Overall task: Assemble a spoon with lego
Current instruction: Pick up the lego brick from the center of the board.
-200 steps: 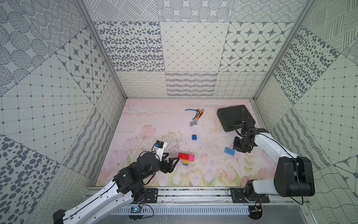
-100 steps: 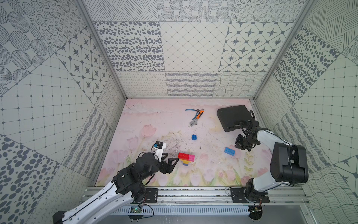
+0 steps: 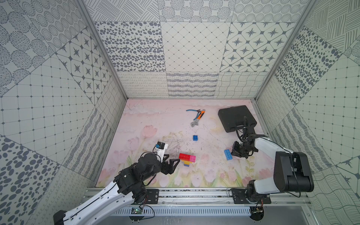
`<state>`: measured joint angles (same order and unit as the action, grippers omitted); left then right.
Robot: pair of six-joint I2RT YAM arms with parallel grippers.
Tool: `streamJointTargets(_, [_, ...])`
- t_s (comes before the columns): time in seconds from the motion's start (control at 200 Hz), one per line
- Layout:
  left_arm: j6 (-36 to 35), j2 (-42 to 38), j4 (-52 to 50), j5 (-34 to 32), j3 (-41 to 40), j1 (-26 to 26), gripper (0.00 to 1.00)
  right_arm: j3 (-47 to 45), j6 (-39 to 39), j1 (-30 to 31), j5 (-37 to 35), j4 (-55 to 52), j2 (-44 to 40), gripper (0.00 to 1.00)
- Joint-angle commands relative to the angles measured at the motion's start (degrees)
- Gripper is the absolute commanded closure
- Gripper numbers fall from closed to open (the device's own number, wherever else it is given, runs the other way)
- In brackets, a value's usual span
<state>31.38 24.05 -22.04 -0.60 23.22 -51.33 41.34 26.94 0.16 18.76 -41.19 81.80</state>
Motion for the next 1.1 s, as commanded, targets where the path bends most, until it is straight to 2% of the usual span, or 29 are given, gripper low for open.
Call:
streamJointTargets(0.0, [-0.1,-0.9,0.4,-0.3,0.5,-0.7,0.15,2.7,0.3,1.1,-2.8,-3.9,-3.5,0.8])
streamJointTargets(0.105, [-0.2,-1.5,-0.4,-0.6,0.6,-0.7,0.15,5.9,-0.8,1.8,-6.6,-8.3,-7.3,0.62])
streamJointTargets(0.185, [-0.2,-1.9,-0.5,-0.8,0.5,-0.8,0.14,7.9,-1.9,6.2,-8.5,-11.0,-7.9,0.5])
streamJointTargets(0.285, [-0.3,-2.1,-0.3,-0.8,0.3,-0.7,0.14,8.8,-1.1,12.0,-11.5,-12.7,-5.9,0.42])
streamJointTargets(0.355, [-0.3,-2.1,-0.3,-0.7,0.5,-0.8,0.14,9.0,-0.8,13.8,-14.6,-13.1,-4.1,0.38])
streamJointTargets(0.585, [-0.3,-3.7,-1.7,-1.0,0.5,-0.8,0.13,10.4,-2.0,15.5,-19.1,-12.4,1.9,0.36])
streamJointTargets(0.85, [-0.4,-4.4,-2.4,-1.3,0.3,-0.8,0.13,12.0,-3.3,18.8,-18.2,-10.3,5.2,0.36])
streamJointTargets(1.091, [-0.4,-4.0,-2.3,-1.4,0.4,-0.7,0.13,13.3,-3.9,19.6,-19.9,-10.4,9.5,0.42])
